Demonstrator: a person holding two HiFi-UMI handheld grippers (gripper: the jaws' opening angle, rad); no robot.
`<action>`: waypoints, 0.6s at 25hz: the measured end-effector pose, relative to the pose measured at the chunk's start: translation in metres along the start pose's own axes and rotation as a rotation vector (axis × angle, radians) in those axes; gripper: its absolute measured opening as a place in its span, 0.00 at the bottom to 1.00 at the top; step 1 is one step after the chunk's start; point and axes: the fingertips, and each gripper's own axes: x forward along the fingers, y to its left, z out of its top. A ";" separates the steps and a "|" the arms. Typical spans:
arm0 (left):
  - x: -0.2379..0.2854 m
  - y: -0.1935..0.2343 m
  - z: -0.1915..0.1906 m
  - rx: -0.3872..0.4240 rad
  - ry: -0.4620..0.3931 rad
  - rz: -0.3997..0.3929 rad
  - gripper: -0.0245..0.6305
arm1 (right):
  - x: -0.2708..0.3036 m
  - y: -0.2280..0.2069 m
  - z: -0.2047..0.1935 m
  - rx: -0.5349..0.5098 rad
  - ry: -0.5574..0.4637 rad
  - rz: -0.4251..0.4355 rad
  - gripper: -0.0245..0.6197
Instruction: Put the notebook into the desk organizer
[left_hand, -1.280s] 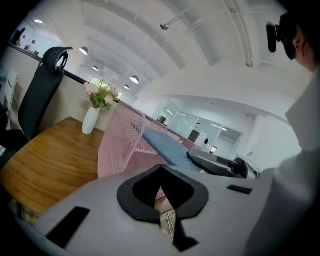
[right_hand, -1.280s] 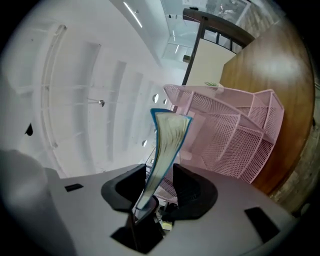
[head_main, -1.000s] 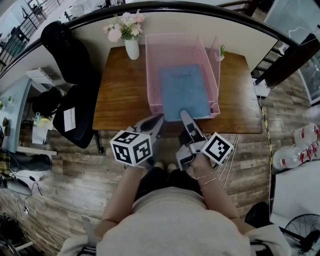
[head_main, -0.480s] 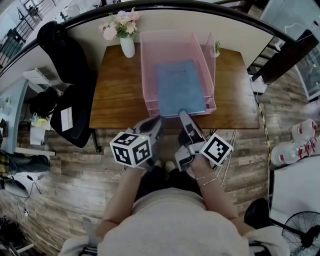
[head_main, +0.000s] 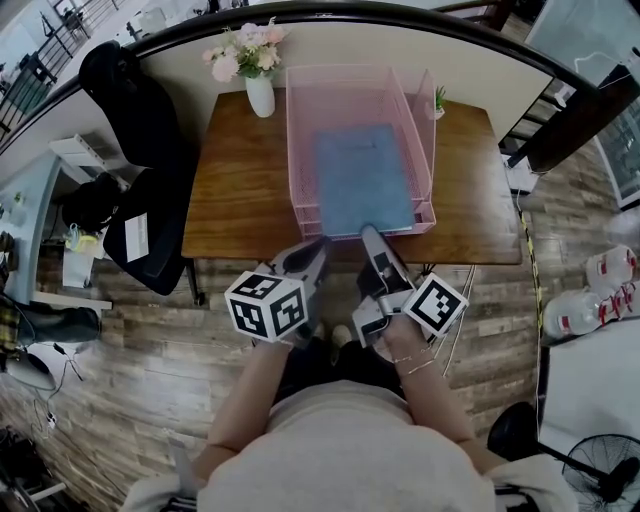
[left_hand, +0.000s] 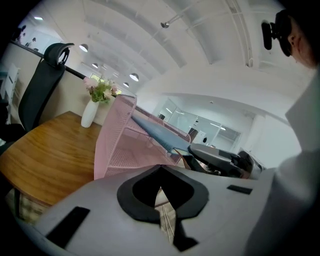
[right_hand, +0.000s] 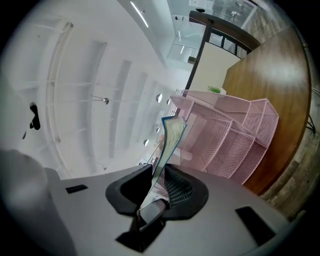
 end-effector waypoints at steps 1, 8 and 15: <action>0.000 0.001 0.000 -0.001 0.001 0.002 0.05 | 0.001 0.000 0.000 0.002 0.000 0.000 0.17; 0.003 0.005 0.011 0.012 -0.015 0.003 0.05 | 0.012 -0.003 0.005 0.001 0.000 0.008 0.17; 0.011 0.007 0.020 0.025 -0.014 -0.004 0.05 | 0.027 -0.005 0.010 0.006 0.013 0.009 0.17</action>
